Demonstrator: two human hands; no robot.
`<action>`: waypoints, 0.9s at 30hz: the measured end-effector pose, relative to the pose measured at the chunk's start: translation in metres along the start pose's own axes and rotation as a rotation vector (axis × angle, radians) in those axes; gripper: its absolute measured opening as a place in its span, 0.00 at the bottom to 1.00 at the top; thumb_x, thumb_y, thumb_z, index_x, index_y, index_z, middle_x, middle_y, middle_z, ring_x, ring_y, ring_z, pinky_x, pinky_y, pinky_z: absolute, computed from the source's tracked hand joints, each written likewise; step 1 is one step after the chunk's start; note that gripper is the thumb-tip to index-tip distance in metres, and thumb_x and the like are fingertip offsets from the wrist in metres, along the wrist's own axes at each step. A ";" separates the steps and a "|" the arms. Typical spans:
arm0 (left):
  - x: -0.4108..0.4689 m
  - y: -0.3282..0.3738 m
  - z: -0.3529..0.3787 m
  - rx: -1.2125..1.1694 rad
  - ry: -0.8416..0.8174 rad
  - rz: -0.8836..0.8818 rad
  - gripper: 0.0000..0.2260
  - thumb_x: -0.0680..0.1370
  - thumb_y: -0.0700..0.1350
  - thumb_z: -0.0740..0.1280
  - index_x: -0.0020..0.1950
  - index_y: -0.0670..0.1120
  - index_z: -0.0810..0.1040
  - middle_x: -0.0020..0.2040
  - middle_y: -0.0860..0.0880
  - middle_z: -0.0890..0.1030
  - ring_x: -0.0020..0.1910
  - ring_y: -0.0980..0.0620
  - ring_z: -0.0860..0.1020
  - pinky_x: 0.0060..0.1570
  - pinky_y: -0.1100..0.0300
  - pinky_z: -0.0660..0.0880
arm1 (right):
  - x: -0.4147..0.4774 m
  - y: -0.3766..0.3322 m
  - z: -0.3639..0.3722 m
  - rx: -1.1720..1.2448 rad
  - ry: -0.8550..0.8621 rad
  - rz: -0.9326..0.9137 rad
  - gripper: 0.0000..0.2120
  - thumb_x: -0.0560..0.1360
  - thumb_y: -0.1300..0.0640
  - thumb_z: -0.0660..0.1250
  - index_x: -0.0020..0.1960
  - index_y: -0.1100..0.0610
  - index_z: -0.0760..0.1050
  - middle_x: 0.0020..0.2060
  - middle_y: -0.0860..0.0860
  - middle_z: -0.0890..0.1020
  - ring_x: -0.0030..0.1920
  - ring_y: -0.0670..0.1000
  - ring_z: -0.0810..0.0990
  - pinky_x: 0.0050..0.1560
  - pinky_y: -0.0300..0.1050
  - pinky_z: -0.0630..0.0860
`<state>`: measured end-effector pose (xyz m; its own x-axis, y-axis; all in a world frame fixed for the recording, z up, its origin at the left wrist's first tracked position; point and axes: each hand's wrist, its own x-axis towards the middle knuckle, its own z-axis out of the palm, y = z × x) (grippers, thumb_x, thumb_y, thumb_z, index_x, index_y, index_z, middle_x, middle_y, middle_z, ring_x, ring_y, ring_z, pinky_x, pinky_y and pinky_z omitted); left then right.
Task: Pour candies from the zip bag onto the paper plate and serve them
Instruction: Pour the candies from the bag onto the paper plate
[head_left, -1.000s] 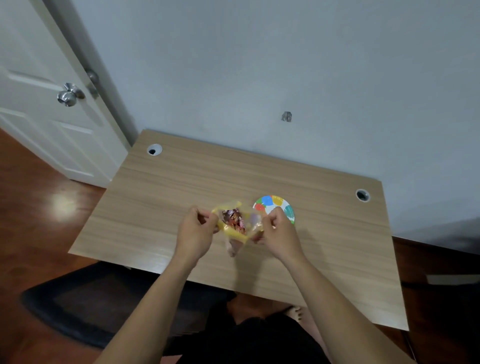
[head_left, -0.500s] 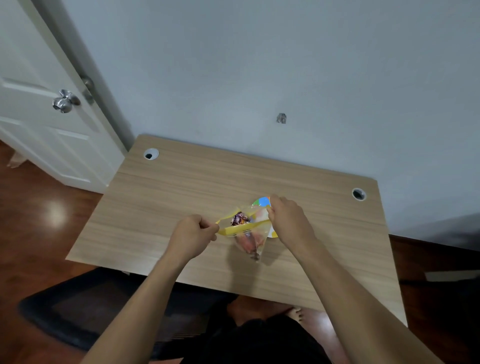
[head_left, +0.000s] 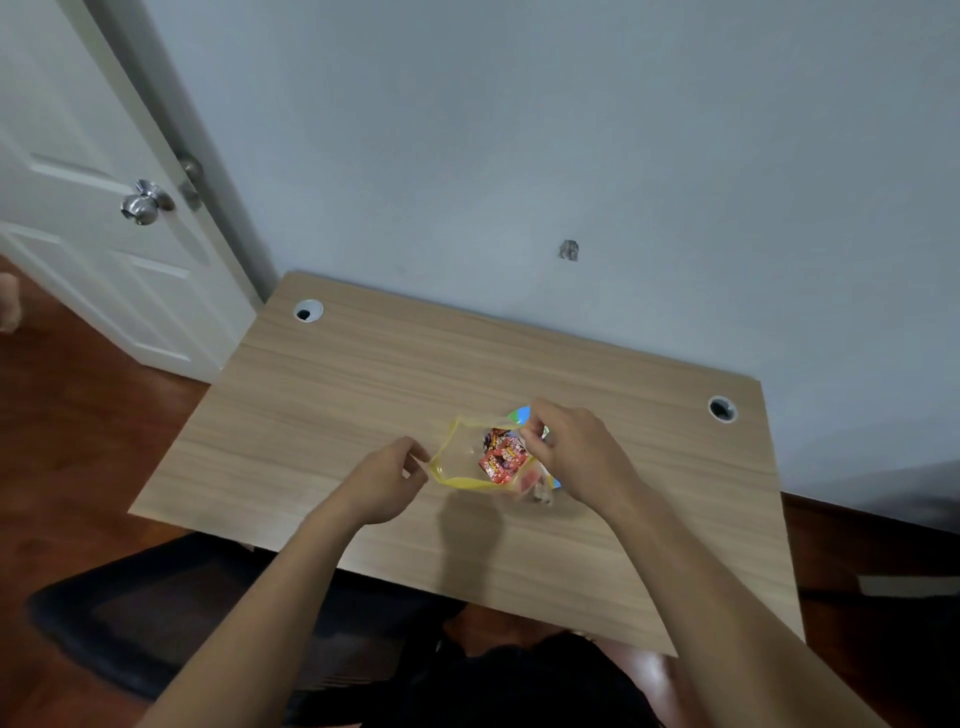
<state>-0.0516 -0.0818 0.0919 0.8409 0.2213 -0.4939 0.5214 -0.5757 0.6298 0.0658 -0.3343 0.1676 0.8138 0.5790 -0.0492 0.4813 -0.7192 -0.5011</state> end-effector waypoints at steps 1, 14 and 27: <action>0.007 -0.008 0.006 0.016 0.002 0.015 0.16 0.82 0.41 0.69 0.70 0.49 0.75 0.59 0.49 0.82 0.55 0.46 0.83 0.55 0.54 0.78 | 0.003 0.001 -0.004 0.006 -0.021 -0.024 0.08 0.81 0.51 0.69 0.46 0.53 0.75 0.39 0.47 0.84 0.40 0.56 0.80 0.41 0.52 0.75; 0.029 0.028 0.052 -0.196 0.031 0.421 0.11 0.81 0.49 0.72 0.53 0.41 0.87 0.46 0.49 0.87 0.43 0.59 0.82 0.45 0.55 0.81 | 0.022 0.037 -0.037 0.441 -0.088 0.011 0.05 0.78 0.50 0.76 0.47 0.49 0.82 0.46 0.43 0.89 0.44 0.49 0.89 0.48 0.48 0.82; 0.042 0.073 0.087 -0.420 -0.139 0.241 0.15 0.89 0.46 0.60 0.71 0.47 0.81 0.62 0.68 0.85 0.64 0.69 0.80 0.62 0.73 0.73 | -0.012 0.112 0.032 1.071 -0.191 0.622 0.39 0.80 0.29 0.47 0.66 0.55 0.83 0.60 0.51 0.88 0.63 0.49 0.86 0.61 0.44 0.82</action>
<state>0.0088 -0.1829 0.0646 0.9321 -0.0025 -0.3622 0.3524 -0.2248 0.9084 0.0992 -0.4091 0.0844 0.7046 0.3644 -0.6089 -0.5463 -0.2691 -0.7932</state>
